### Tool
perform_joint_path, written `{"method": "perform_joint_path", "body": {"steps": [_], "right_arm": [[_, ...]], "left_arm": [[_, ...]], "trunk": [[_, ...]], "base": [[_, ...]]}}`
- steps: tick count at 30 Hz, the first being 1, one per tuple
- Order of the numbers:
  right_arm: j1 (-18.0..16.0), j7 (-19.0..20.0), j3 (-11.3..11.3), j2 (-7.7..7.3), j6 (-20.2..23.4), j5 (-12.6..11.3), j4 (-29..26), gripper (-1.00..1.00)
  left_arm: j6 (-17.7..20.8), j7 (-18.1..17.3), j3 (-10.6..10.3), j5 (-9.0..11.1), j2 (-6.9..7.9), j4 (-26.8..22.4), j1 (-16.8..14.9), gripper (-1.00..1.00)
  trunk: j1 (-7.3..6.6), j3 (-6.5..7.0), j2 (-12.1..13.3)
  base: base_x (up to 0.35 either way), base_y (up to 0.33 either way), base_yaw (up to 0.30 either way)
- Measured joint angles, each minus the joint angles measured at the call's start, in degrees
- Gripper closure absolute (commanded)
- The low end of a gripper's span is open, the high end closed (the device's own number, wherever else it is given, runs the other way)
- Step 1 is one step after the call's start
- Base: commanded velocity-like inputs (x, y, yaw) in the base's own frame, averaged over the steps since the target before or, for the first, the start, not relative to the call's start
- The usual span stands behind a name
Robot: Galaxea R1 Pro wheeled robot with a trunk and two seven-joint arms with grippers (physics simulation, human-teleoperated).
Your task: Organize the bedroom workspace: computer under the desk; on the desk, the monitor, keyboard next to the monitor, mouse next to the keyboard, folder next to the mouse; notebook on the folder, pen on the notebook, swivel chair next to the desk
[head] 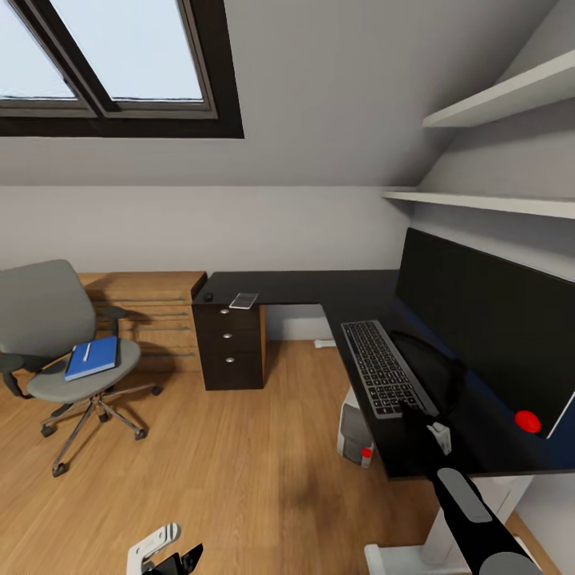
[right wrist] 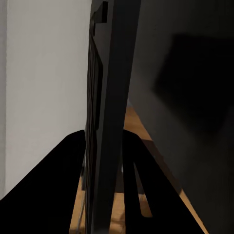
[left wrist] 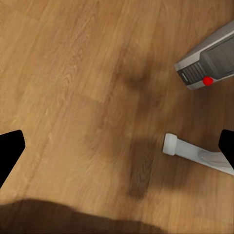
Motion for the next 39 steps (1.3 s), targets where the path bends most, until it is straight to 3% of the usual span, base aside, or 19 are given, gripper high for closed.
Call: {"method": "perform_joint_path", "body": {"steps": [5, 10, 25, 39], "right_arm": [[0.0, 1.8, -0.1, -0.06, 0.0, 0.0, -0.1, 1.0], [0.0, 2.1, -0.1, -0.05, 0.0, 0.1, -0.1, 1.0], [0.0, 2.0, -0.1, -0.07, 0.0, 0.3, 0.0, 1.0], [0.0, 1.7, 0.1, -0.07, 0.0, 0.3, 0.0, 1.0]], "left_arm": [[0.0, -0.1, -0.1, 0.0, -0.04, 0.0, 0.0, -1.0], [0.0, -0.2, -0.1, 0.0, -0.05, 0.0, 0.0, -1.0], [0.0, -0.1, -0.2, 0.1, -0.13, 0.0, 0.0, -1.0], [-0.1, -0.4, -0.3, 0.1, -0.03, 0.7, 0.0, -1.0]], "trunk": [[1.1, -0.9, -2.0], [1.11, -0.9, -2.0], [4.39, -3.59, -8.0], [4.4, -3.6, -8.0]], "base": [[0.0, 0.0, 0.0], [0.0, 0.0, 0.0], [0.0, 0.0, 0.0], [0.005, -0.041, 0.0]]}}
